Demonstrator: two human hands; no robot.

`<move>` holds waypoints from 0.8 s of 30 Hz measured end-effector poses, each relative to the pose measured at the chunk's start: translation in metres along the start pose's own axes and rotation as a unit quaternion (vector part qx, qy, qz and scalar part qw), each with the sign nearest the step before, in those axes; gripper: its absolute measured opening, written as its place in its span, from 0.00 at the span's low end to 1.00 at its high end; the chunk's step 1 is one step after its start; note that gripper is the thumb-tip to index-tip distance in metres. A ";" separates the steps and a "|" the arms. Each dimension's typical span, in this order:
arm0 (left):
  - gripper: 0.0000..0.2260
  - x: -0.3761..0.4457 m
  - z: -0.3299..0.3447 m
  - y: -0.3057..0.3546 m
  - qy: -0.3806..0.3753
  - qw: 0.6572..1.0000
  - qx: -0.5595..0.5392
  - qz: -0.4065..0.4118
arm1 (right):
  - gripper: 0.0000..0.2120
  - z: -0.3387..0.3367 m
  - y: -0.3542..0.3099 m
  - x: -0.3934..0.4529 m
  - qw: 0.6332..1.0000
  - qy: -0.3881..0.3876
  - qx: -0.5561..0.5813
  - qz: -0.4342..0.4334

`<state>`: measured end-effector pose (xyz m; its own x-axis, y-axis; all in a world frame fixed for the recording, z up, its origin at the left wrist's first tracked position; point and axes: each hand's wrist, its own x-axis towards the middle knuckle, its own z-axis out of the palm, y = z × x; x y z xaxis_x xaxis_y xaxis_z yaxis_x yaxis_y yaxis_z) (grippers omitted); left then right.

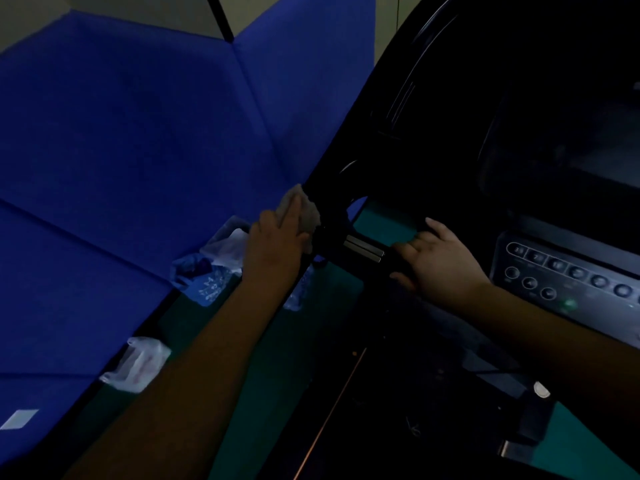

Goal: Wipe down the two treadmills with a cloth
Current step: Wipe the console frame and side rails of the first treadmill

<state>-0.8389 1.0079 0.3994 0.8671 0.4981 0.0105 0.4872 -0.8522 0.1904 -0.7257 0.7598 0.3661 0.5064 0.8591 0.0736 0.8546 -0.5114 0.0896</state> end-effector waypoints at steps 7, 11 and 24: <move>0.26 -0.050 -0.003 -0.059 0.003 0.996 -0.071 0.047 | 0.18 -0.014 0.012 -0.011 0.991 0.087 0.071 0.074; 0.18 -0.048 -0.020 0.002 0.134 0.979 -0.133 0.072 | 0.21 -0.029 0.035 -0.033 0.976 0.136 0.082 0.149; 0.19 -0.029 0.080 0.103 0.036 0.943 -0.105 0.314 | 0.25 -0.015 0.045 -0.049 0.974 0.132 0.082 0.166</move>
<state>-0.8049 0.8927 0.3401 0.9648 -0.0775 0.2515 -0.1573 -0.9360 0.3150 -0.7132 0.6945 0.3818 0.7296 0.6006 0.3269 0.6662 -0.7322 -0.1417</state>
